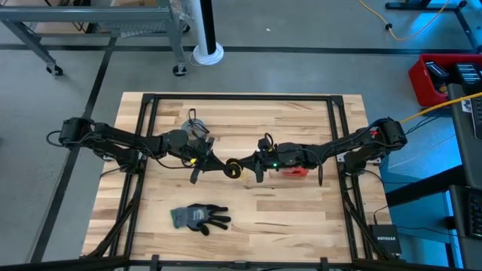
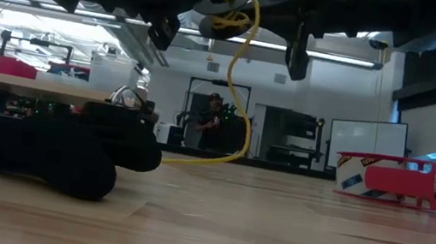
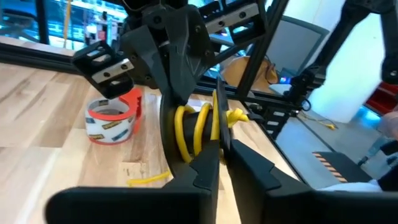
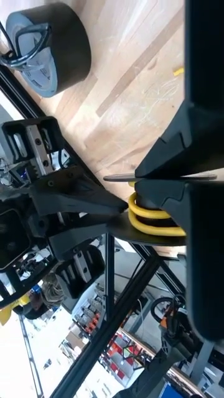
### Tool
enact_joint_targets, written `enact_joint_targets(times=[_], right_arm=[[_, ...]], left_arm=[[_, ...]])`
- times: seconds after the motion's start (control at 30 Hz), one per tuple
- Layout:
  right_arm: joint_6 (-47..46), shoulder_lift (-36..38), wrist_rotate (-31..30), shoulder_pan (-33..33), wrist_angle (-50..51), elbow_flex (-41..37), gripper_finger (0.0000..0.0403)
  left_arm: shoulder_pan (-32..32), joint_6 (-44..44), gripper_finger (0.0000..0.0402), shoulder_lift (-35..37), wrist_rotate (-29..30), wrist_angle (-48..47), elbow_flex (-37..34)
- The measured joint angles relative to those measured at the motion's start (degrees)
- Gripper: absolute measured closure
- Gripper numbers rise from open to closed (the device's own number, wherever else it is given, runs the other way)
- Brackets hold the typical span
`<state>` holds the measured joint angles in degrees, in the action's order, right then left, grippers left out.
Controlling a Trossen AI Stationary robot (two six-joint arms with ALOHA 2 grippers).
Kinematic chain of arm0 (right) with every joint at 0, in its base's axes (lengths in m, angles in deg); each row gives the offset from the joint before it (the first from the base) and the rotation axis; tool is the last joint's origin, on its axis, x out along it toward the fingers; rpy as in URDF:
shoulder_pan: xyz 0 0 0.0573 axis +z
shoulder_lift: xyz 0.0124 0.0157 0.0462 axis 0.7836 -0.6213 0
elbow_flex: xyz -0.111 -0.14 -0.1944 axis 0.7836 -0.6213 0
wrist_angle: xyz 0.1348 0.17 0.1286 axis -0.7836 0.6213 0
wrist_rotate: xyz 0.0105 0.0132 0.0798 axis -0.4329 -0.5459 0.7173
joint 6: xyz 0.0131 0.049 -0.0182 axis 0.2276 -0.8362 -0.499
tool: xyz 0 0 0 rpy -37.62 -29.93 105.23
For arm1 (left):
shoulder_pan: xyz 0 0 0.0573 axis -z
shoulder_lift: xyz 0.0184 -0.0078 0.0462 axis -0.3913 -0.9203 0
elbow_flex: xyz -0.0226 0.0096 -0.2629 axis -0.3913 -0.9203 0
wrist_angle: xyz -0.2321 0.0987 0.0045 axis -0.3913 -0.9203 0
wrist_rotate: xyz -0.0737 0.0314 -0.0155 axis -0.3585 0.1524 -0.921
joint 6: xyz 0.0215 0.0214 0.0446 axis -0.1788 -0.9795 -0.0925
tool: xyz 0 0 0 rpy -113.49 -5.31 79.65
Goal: Coil cords
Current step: Uncoil the yellow wire from the spool
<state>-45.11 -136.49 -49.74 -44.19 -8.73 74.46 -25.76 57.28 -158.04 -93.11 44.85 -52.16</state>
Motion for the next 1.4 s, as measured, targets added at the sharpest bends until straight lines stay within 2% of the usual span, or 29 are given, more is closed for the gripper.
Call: enact_joint_targets(times=[0.17, 0.3, 0.67, 0.8, 0.9, 0.97, 1.17, 1.27, 1.4], right_arm=[[-0.35, 0.0, -1.95, 0.02, 0.27, 0.0, 0.0397], [0.01, 0.0, -5.71, 0.06, 0.52, 0.0, 0.0398], [2.85, 7.35, -17.68, -0.32, 13.61, 0.08, 0.04], [4.53, 8.46, -24.79, -2.56, 13.69, 0.08, 0.0401], [4.66, 8.21, -24.57, -5.15, 12.19, 0.08, 0.0401], [4.59, 7.54, -21.56, -7.09, 11.05, 0.08, 0.0401], [4.55, 6.54, -15.38, -10.9, 5.78, 0.08, 0.0401], [4.5, 6.51, -14.87, -11.33, 5.42, 0.08, 0.0401], [4.49, 6.47, -14.79, -11.15, 5.03, 0.08, 0.0402]], left_arm=[[-0.18, 0.0, 0.0308, 0.0, 2.12, 0.0, 0.0], [-2.03, 1.53, 0.0283, 0.0, 2.5, -0.06, 0.0], [-12.12, 6.02, 0.0281, -0.02, 3.08, -0.56, -0.02], [-13.07, 7.16, 0.028, -0.3, 2.83, -3.65, -0.02], [-11.5, 7.76, 0.0282, -1.64, 4.0, -4.15, -0.02], [-9.74, 6.95, 0.0282, -3.02, 7.7, -4.09, -0.02], [-4.29, -0.55, 0.0282, -8.98, 23.88, -1.64, -0.02], [-2.56, -3.3, 0.0282, -12.57, 29.22, 4.12, -0.02], [-1.5, -7.97, 0.0283, -17.84, 33.33, 14.71, 0.26]])
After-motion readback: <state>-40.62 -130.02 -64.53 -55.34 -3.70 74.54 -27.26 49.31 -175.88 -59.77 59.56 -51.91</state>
